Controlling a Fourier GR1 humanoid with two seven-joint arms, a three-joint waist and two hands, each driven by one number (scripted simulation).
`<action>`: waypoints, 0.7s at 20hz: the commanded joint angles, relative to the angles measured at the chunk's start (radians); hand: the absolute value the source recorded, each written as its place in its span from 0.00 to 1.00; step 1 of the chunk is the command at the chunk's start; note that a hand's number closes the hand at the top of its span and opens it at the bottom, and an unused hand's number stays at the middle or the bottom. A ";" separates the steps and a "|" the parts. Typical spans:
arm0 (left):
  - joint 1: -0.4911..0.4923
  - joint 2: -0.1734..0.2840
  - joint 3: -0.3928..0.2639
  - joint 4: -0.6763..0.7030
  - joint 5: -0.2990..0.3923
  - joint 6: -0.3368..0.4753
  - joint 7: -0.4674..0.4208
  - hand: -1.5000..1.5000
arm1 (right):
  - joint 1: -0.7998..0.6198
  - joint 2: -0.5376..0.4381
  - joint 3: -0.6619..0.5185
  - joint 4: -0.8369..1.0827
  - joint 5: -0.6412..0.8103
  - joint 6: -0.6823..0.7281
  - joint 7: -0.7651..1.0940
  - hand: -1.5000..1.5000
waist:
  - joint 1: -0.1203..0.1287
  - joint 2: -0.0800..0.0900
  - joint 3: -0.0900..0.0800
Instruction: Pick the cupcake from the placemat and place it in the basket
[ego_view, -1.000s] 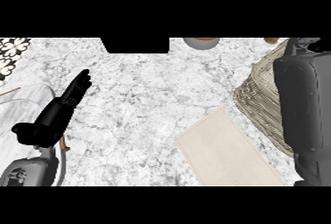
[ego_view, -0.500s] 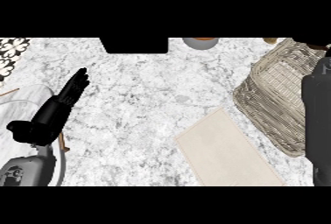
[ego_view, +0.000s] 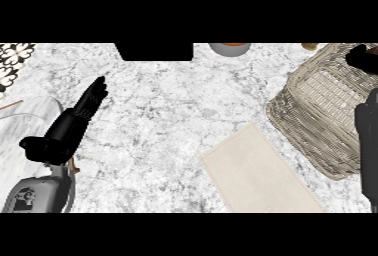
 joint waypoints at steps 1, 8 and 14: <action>0.030 0.003 -0.008 0.013 -0.018 -0.012 -0.045 0.50 | 0.050 -0.043 -0.021 0.062 -0.022 -0.093 -0.074 1.00 | 0.001 0.000 0.000; 0.008 -0.003 0.011 0.022 -0.015 -0.002 -0.017 0.50 | 0.047 -0.068 -0.069 0.106 -0.152 -0.241 -0.172 0.00 | 0.001 0.000 0.000; 0.013 -0.002 0.020 0.000 0.000 -0.016 -0.007 0.50 | 0.051 -0.116 -0.055 0.103 -0.254 -0.214 -0.261 0.00 | -0.001 -0.001 0.000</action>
